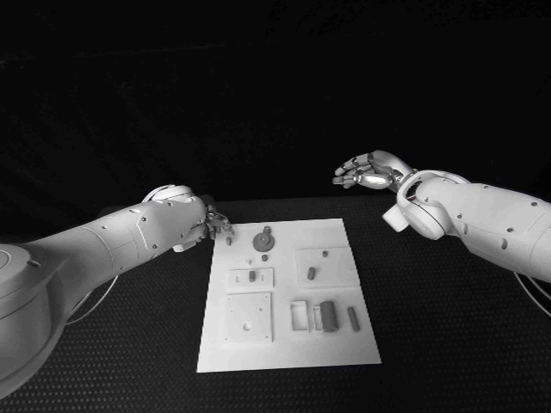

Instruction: Assemble the parts on the task board

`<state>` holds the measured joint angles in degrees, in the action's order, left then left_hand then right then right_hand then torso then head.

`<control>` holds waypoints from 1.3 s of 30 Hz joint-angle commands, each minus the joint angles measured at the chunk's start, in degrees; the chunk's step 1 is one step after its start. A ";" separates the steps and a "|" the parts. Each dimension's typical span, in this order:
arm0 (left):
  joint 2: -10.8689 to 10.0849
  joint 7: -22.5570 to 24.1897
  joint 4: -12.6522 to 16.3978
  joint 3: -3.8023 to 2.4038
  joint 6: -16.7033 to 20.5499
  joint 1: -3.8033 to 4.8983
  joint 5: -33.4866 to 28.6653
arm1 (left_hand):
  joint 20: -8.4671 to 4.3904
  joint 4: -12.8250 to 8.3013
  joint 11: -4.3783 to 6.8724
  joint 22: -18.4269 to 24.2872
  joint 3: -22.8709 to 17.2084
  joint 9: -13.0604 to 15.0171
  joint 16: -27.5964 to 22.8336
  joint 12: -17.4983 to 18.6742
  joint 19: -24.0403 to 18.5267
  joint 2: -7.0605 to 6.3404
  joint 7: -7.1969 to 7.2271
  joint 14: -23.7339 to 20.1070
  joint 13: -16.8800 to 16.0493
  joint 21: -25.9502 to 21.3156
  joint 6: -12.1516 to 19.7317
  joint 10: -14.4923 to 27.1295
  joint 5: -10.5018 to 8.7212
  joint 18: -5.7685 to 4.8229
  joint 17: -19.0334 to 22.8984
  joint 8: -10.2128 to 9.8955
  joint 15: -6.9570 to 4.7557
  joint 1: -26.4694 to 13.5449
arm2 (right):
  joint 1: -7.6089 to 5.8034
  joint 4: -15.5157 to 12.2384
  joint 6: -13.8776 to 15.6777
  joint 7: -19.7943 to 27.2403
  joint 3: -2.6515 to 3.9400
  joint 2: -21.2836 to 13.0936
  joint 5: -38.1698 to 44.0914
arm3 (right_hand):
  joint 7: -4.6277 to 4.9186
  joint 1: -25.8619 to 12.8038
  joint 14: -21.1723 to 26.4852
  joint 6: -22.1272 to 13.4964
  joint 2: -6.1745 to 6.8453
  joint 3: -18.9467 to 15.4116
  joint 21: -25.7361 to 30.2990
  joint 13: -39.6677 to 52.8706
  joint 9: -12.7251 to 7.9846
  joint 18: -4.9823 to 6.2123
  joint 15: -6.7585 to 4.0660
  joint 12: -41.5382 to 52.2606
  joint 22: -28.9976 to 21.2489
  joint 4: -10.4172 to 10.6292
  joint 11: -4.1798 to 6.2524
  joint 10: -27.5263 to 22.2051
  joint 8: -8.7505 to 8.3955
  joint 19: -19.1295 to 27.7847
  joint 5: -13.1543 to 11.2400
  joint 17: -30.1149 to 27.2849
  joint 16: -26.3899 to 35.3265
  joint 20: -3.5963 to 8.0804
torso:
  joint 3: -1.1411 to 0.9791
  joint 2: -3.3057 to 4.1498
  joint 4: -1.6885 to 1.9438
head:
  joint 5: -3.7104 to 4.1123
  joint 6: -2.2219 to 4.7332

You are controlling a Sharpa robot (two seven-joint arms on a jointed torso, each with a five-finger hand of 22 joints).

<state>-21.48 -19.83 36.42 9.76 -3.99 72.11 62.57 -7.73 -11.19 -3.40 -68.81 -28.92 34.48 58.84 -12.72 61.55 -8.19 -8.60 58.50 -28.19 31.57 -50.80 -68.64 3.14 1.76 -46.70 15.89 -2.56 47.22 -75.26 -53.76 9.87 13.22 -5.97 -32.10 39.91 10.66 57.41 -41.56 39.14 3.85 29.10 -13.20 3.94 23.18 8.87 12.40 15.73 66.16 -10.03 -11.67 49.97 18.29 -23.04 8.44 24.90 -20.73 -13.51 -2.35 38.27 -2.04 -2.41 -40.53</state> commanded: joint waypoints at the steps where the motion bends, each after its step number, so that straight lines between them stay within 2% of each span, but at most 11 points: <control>1: 0.41 1.22 -0.44 -0.03 -1.91 -0.13 0.05 | -0.38 0.58 0.44 -0.44 0.24 0.25 0.81 -0.84 0.77 1.13 0.19 0.59 -0.46 0.58 -1.54 -1.26 -0.29 2.85 -0.67 0.75 -0.29 -0.33 | 0.00 -0.17 -0.51 0.28 0.02 -0.09 0.32 | 1.97 0.25 -0.37 -0.38 0.19 -0.10 0.37 -0.03 -0.11 -0.45 -0.08 -0.30 0.06 0.39 0.11 0.38 0.22 -0.25 0.02 0.07 0.05 -0.03 | 0.01 0.03 0.01 | 0.26 -0.12; 7: 0.78 1.42 -1.11 -0.02 -2.92 -0.17 -0.66 | -0.66 0.78 0.60 -1.01 0.70 0.01 1.11 -1.06 0.60 1.68 0.35 0.29 -0.85 0.80 -1.88 -1.23 -0.28 2.76 -1.51 0.78 -0.49 -0.79 | 0.00 -0.20 -0.45 0.24 0.02 -0.10 0.32 | 2.01 0.25 -0.37 -0.39 0.22 -0.11 0.40 -0.03 -0.13 -0.44 -0.08 -0.32 0.06 0.40 0.09 0.39 0.23 -0.27 0.02 0.08 0.06 -0.03 | -0.01 -0.02 0.05 | 0.50 -0.27; 18: 1.40 2.23 -2.16 -0.02 -2.49 -0.58 -2.79 | -0.87 1.32 0.72 -1.52 0.89 -0.29 1.12 -1.23 0.46 3.17 0.44 0.20 -1.21 0.90 -2.30 -1.30 -0.27 2.65 -2.22 0.78 -0.61 -1.36 | 0.00 -0.28 -0.49 0.29 0.02 0.19 0.32 | 2.05 0.27 -0.37 -0.41 0.25 -0.11 0.46 -0.03 -0.16 -0.43 -0.09 -0.36 0.07 0.41 0.07 0.41 0.24 -0.29 0.02 0.08 0.09 -0.03 | -0.02 -0.03 0.12 | 0.81 -0.48; 32: 2.14 2.90 -3.92 -0.06 -2.08 -0.59 -3.78 | -0.94 1.45 0.72 -1.70 1.05 -0.44 1.04 -1.22 0.42 3.44 0.43 0.20 -1.31 0.90 -2.33 -1.23 -0.27 2.62 -2.45 0.72 -0.63 -1.61 | 0.00 -0.73 -0.36 0.34 0.02 0.20 0.32 | 2.08 0.30 -0.36 -0.42 0.24 -0.10 0.56 -0.03 -0.21 -0.42 -0.08 -0.41 0.08 0.43 0.05 0.44 0.27 -0.33 0.03 0.10 0.13 -0.03 | -0.02 0.00 0.00 | 0.90 -0.49; 39: 2.50 2.97 -4.57 -0.06 -2.31 -0.73 -3.78 | -0.99 1.13 0.76 -1.86 1.00 -0.51 0.98 -1.25 0.40 3.65 0.46 0.21 -1.40 0.91 -2.56 -1.29 -0.27 2.62 -2.63 0.78 -0.67 -1.25 | 0.00 -0.83 -0.29 0.35 0.02 0.14 0.32 | 2.09 0.31 -0.36 -0.43 0.25 -0.10 0.60 -0.03 -0.24 -0.42 -0.08 -0.44 0.09 0.44 0.05 0.45 0.29 -0.35 0.03 0.10 0.14 -0.03 | -0.06 0.02 0.04 | 1.10 -0.75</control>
<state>-19.20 -17.77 31.88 9.72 -5.73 71.42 59.30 -8.29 -10.11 -2.86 -70.62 -27.84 34.04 59.63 -13.66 61.92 -4.93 -8.07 58.66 -29.54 32.22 -53.03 -69.90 3.03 1.74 -49.29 16.46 -2.96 45.95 -75.27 -54.49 9.89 13.18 -5.97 -31.96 39.91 10.66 57.41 -41.56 39.14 3.85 28.94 -12.98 3.94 23.02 8.86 12.40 15.50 66.21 -9.88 -11.67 49.97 18.29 -23.04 8.44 24.93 -20.73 -13.51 -2.38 38.27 -2.03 -1.38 -41.19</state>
